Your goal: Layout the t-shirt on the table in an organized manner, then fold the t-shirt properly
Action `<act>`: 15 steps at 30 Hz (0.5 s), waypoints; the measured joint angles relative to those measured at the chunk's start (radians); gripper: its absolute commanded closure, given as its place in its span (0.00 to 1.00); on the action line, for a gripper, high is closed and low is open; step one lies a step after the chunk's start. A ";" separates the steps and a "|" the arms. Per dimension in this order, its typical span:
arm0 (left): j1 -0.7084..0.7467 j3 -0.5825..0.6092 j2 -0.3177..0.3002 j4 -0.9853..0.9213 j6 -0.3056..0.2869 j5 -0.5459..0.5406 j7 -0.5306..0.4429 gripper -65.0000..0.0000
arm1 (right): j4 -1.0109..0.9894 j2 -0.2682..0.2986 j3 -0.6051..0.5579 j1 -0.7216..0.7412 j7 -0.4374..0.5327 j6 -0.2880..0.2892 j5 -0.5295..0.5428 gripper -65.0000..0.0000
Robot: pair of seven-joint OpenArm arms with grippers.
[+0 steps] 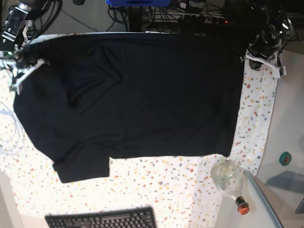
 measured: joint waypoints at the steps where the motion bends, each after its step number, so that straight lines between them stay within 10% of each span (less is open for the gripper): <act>1: -0.008 -0.002 -0.002 -0.028 0.000 -0.008 -0.010 1.00 | -0.027 0.010 0.012 0.001 -0.001 -0.001 0.003 1.00; 15: 0.013 -0.008 -0.023 -0.001 -0.011 -0.016 0.009 1.00 | 0.081 -0.006 0.086 -0.004 0.037 0.001 -0.002 1.00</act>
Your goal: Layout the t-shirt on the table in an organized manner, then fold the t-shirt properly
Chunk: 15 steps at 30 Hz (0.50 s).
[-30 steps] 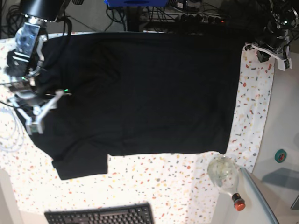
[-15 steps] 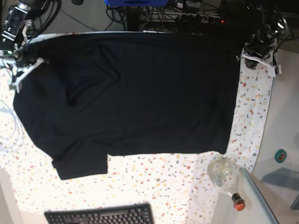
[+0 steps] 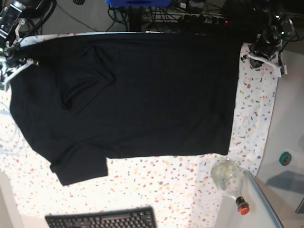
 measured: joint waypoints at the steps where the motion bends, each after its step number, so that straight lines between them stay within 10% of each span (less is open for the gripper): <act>1: 0.016 -0.002 0.005 0.042 0.008 0.005 0.003 1.00 | 0.040 -0.007 0.001 -0.001 0.002 -0.001 0.002 1.00; 15: 0.008 0.145 0.086 0.091 0.014 0.010 -0.017 1.00 | 0.012 0.037 -0.083 0.029 -0.091 0.004 0.003 1.00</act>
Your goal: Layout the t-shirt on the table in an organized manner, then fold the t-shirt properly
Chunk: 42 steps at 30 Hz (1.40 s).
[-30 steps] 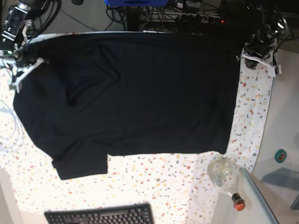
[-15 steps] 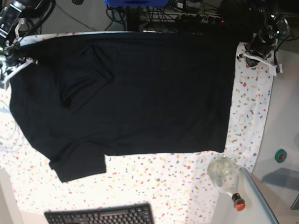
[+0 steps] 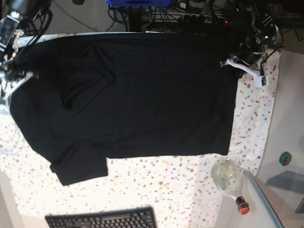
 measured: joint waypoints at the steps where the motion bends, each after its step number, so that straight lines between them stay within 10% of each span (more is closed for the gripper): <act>1: 0.000 -0.002 -0.002 -0.022 0.001 0.002 0.003 1.00 | 0.000 0.000 0.000 -0.011 -0.001 0.000 -0.005 1.00; 21: -0.083 -0.001 -0.144 -0.198 -0.018 -0.024 -0.022 1.00 | 0.008 -0.040 -0.006 -0.042 0.011 -0.001 0.000 1.00; 30: 0.031 -0.002 -0.017 0.267 0.004 0.000 0.264 1.00 | 0.045 -0.053 0.001 -0.061 0.008 -0.001 0.000 1.00; 34: 0.067 0.014 0.040 0.407 0.126 -0.004 0.321 1.00 | 0.045 -0.053 -0.001 -0.060 0.012 0.000 0.000 1.00; 42: 0.059 0.124 0.039 0.304 0.153 -0.008 0.317 1.00 | 0.045 -0.057 -0.006 -0.059 0.010 0.000 0.000 1.00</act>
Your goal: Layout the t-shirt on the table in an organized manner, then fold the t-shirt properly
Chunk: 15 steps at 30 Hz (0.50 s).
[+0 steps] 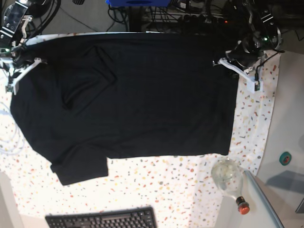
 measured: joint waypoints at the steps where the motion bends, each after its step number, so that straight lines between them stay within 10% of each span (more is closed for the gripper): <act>1: 0.001 0.009 -0.002 -0.038 0.006 0.002 -0.002 1.00 | 0.000 0.000 0.000 0.000 0.000 0.000 0.000 1.00; 15: -0.033 0.017 -0.130 -0.300 -0.033 -0.055 -0.163 1.00 | 0.000 -0.003 0.007 -0.003 -0.006 0.000 0.000 1.00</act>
